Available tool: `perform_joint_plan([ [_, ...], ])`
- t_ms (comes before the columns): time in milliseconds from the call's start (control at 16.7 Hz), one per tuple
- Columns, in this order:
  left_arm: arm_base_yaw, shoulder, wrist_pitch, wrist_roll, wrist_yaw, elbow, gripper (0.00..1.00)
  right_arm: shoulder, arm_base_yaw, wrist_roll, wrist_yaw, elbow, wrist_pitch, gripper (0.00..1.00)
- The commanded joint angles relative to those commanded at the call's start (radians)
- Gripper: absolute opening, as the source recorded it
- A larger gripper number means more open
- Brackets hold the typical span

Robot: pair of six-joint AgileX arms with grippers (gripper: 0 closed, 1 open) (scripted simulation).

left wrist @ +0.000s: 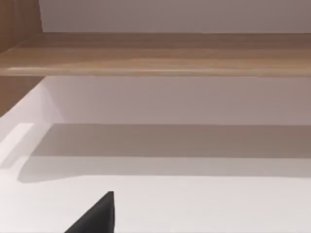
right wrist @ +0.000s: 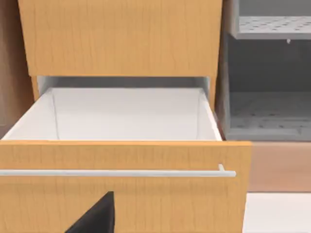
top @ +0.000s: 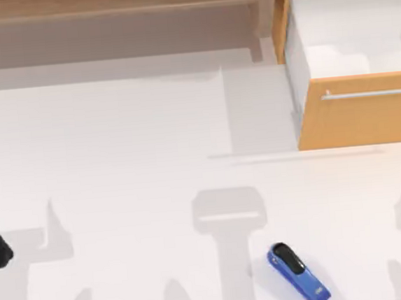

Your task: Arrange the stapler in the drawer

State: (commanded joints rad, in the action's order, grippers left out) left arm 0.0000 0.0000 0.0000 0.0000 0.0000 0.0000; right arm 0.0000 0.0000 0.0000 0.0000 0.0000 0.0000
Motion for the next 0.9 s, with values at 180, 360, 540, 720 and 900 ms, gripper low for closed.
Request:
perform_joint_plan([
  [180, 0.000, 0.000, 0.000, 0.000, 0.000, 0.000, 1.00, 0.009, 0.006, 0.002, 0.000, 0.008, -0.006, 1.00],
  [360, 0.000, 0.000, 0.000, 0.000, 0.000, 0.000, 1.00, 0.098, 0.055, 0.017, -0.001, 0.081, -0.059, 1.00],
  [540, 0.000, 0.000, 0.000, 0.000, 0.000, 0.000, 1.00, 0.280, 0.142, 0.044, -0.002, 0.209, -0.157, 1.00],
  [720, 0.000, 0.000, 0.000, 0.000, 0.000, 0.000, 1.00, 0.546, 0.253, 0.073, -0.002, 0.369, -0.284, 1.00],
  [900, 0.000, 0.000, 0.000, 0.000, 0.000, 0.000, 1.00, 0.810, 0.375, 0.103, -0.003, 0.542, -0.425, 1.00],
])
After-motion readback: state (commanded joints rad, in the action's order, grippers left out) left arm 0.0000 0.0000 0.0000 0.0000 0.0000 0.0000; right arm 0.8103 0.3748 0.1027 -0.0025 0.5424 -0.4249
